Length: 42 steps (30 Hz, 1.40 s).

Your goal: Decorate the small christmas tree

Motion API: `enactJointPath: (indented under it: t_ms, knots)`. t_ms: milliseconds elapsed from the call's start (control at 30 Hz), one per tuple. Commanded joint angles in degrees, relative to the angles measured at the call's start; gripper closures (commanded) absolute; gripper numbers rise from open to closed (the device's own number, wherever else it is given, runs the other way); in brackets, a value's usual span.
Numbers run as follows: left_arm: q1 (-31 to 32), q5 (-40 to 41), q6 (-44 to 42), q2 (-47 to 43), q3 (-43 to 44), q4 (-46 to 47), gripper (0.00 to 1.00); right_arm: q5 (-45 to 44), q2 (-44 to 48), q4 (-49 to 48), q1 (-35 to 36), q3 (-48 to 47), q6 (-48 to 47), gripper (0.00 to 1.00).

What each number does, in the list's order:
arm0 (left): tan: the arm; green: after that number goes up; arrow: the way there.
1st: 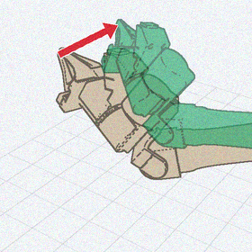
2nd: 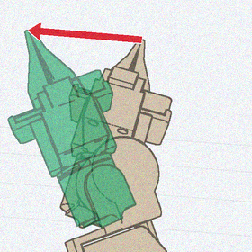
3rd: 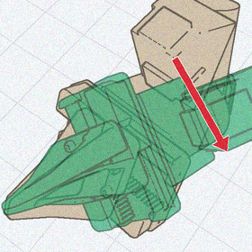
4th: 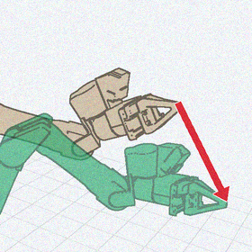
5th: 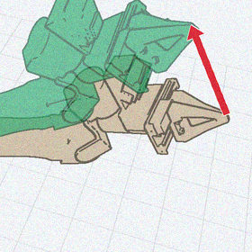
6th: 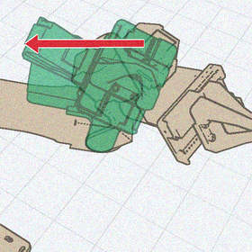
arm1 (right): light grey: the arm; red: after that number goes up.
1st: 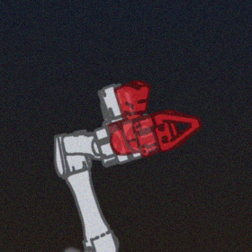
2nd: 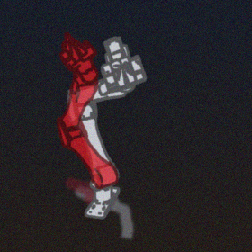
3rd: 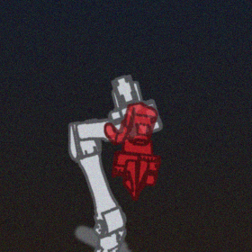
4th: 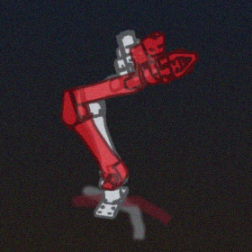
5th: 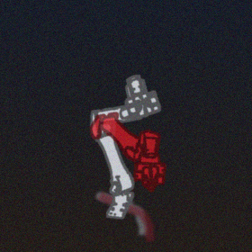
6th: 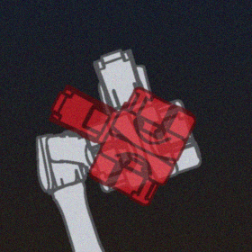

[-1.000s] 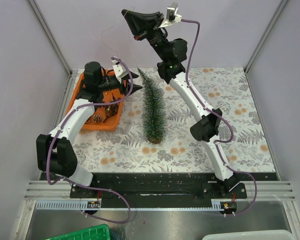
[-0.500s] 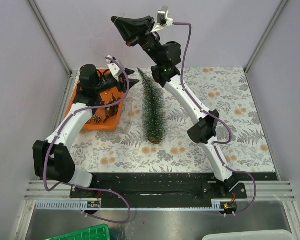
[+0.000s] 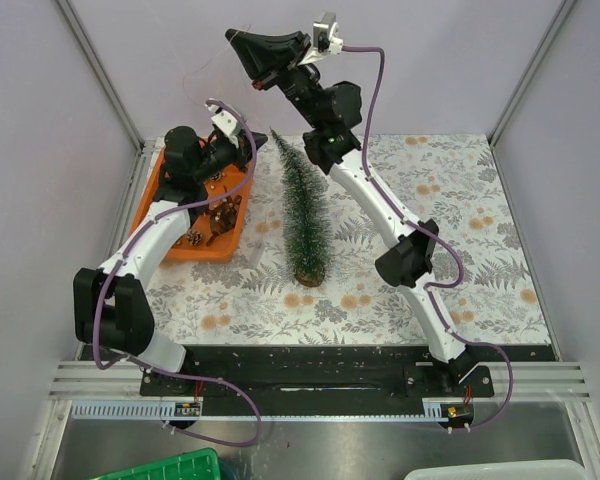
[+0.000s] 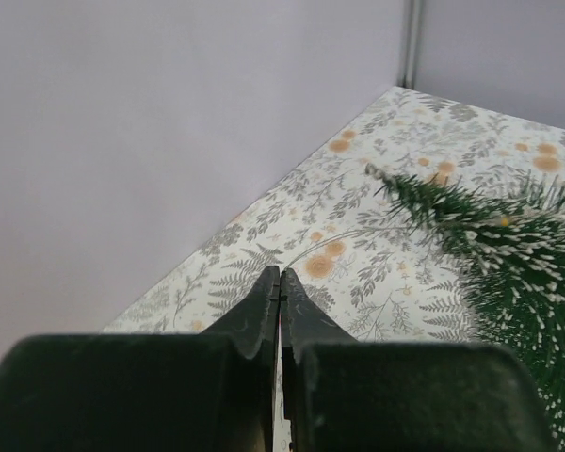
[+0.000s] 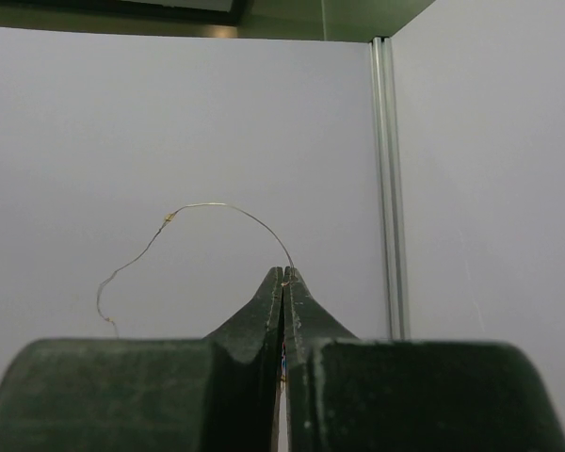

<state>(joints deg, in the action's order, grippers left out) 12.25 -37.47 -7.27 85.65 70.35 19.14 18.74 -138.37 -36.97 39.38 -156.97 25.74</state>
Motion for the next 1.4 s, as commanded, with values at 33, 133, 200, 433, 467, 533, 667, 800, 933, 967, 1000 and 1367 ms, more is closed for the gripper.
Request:
enactJointPath:
  t_ms: [33,133,200,433,467,533,667,800,933,967,1000,1367]
  knots:
    - [-0.47,8.99,4.36,1.01,3.04,1.96,1.00,-4.41,-0.41,-0.47,-1.75,-2.82,-5.61,1.00]
    - [-0.65,7.52,4.63,1.28,3.04,1.87,1.00,-5.73,-1.20,-0.65,-2.55,-3.78,-4.82,1.00]
    - [-0.74,6.98,4.19,0.93,2.43,2.04,1.00,-5.30,-0.94,-1.08,-2.81,-3.61,-3.77,1.00]
    - [-3.11,5.32,7.00,-1.53,1.20,5.20,1.00,-2.93,-0.33,-2.31,-2.81,-2.56,-1.04,1.00]
    - [-3.55,3.83,7.00,-2.58,0.76,5.82,1.00,-2.84,0.11,-2.84,-2.81,-1.86,-0.69,1.00]
    - [-3.90,1.19,7.00,-4.43,-0.03,6.00,1.00,-2.92,1.42,-4.07,-2.81,0.07,-0.34,1.00]
    - [-4.25,-1.02,7.00,-8.91,-3.02,6.09,1.00,-3.19,2.84,-4.78,-2.81,1.75,-0.51,1.00]
    - [-5.48,-2.95,9.99,-11.73,-4.51,5.65,1.00,-2.57,4.94,-6.09,-2.81,3.85,0.01,1.00]
    - [-6.54,-4.80,10.43,-12.87,-3.73,5.12,1.00,-2.22,7.67,-8.02,-2.81,7.63,1.33,1.00]
    - [-6.89,-6.37,10.69,-12.79,-3.03,4.95,1.00,-2.04,8.37,-8.64,-2.81,8.42,1.51,1.00]
    - [-7.06,-8.38,11.13,-12.44,-1.98,4.60,1.00,-1.87,9.07,-9.17,-2.90,9.56,1.68,1.00]
    - [-9.61,-6.29,21.42,-9.09,7.52,5.12,1.00,-1.08,11.45,-8.82,-2.55,8.87,0.37,1.00]
